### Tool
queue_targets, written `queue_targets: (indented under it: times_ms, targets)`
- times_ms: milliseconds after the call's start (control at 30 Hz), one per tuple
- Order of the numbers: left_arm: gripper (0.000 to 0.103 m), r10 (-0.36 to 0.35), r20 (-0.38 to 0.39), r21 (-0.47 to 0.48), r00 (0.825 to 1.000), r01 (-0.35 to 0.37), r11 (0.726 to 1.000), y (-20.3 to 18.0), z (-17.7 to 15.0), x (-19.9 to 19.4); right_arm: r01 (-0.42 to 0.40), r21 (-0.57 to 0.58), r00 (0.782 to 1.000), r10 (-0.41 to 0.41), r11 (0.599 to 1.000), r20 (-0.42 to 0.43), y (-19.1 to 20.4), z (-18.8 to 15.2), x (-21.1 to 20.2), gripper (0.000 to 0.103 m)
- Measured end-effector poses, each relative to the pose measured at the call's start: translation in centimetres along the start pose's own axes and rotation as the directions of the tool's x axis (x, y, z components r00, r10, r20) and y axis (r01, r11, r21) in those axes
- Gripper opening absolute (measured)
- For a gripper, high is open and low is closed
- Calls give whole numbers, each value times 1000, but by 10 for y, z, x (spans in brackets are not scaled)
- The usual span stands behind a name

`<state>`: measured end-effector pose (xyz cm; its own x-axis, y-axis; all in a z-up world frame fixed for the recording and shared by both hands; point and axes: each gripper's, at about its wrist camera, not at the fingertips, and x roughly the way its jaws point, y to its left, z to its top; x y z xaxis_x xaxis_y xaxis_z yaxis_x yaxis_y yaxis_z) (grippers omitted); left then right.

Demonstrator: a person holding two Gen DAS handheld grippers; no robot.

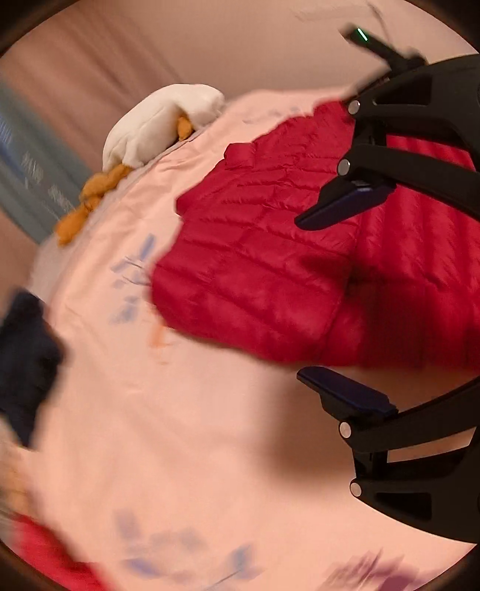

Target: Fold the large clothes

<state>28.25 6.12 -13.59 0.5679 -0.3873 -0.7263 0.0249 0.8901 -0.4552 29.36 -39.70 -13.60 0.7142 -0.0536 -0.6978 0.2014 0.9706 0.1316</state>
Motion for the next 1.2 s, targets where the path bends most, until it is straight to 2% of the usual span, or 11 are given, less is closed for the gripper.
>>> queue_targets:
  times_ms: [100,200,367,467,567,633,767,833,967,1100,1200]
  targets:
    - [77,20,59,137,998,-28,990,-29,6,-7,-46,-43,999,46,998,-10,13,2,7,55]
    - [77,64,68,254,996,-80,964,-59,3,16,-41,-66,996,36,997,-76,27,-4,35,54]
    - [77,201,-49,303,978,-177,936,-63,-9,78,-49,-32,987,43,998,-156,23,-19,62,55]
    - [81,241,-34,358,970,-213,909,-69,-16,89,-65,-21,985,61,998,-159,20,-20,64,56]
    - [81,227,-48,292,973,-204,934,-69,-10,80,-104,31,985,108,994,-136,10,-17,58,61]
    - [82,138,-58,214,989,-122,969,-67,-10,58,-147,121,983,158,982,-95,-4,-19,37,75]
    - [96,0,-40,203,999,8,979,-67,-28,7,-231,269,973,228,935,42,-66,-41,-24,81]
    - [97,-29,-16,214,999,32,976,-64,-42,-18,-207,352,978,192,913,76,-107,-58,-48,82]
    - [97,-30,21,185,999,25,982,-42,-72,-59,-146,572,988,88,807,128,-212,-104,-95,82]
    - [97,-32,40,111,999,27,993,-21,-99,-79,-106,710,989,0,697,148,-285,-136,-121,82]
    - [97,-44,52,66,998,41,997,-12,-114,-89,-69,761,990,-48,646,130,-314,-145,-123,82]
